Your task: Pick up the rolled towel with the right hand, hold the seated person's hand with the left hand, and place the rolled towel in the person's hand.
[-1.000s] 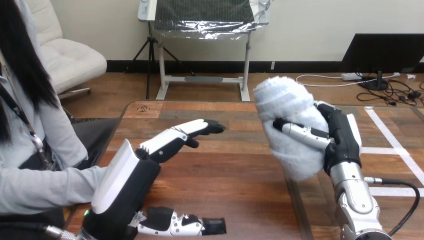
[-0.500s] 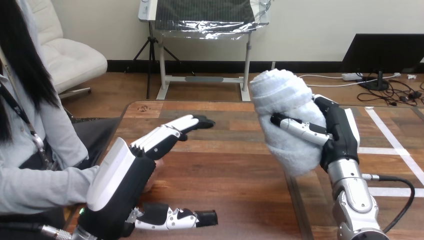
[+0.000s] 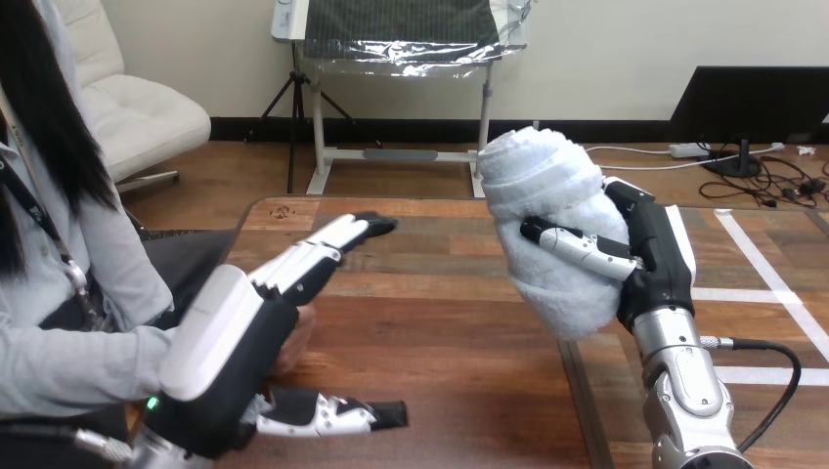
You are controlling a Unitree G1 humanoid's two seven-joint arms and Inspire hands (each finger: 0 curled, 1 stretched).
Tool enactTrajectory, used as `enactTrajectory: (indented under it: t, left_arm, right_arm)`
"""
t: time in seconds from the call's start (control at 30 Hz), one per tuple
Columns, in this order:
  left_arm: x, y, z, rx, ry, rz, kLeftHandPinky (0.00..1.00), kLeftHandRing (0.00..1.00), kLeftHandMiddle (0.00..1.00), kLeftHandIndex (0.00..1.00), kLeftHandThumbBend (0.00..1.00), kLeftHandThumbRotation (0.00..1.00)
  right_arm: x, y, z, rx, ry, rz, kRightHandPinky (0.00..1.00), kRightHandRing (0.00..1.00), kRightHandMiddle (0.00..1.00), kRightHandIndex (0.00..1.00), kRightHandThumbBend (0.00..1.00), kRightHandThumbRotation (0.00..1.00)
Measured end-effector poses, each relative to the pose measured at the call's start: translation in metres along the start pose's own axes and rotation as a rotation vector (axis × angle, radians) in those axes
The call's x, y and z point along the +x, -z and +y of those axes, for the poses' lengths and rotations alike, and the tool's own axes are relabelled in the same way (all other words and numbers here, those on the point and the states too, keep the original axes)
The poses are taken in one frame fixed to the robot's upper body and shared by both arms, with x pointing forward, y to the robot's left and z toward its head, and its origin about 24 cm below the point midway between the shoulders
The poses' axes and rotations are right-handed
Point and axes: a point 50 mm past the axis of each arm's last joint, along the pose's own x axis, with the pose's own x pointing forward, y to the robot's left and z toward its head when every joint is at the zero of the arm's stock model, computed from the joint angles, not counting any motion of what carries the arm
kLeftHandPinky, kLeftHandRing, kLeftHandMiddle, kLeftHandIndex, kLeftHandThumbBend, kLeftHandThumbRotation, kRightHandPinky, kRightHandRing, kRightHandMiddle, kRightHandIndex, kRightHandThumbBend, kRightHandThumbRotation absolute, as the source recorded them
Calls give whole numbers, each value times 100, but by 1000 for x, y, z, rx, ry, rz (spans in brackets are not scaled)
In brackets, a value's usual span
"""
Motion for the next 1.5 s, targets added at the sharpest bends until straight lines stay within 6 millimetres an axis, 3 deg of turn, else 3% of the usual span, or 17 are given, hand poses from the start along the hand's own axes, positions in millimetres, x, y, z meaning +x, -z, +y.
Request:
enactTrajectory:
  t: [0.27, 0.9, 1.5]
  left_arm:
    - [2, 9, 6, 32, 13, 66, 80, 91, 96, 92, 100, 30]
    - [11, 25, 20, 103, 75, 110, 84, 93, 96, 94, 100, 22]
    - [16, 46, 21, 121, 151, 166, 85, 94, 95, 93, 100, 24]
  right_arm:
    - [-2, 1, -1, 0, -6, -9, 34, 40, 47, 45, 84, 0]
    - [-8, 5, -3, 17, -25, -1, 34, 40, 47, 45, 85, 0]
    - [-8, 2, -4, 31, -33, -33, 34, 40, 47, 45, 84, 0]
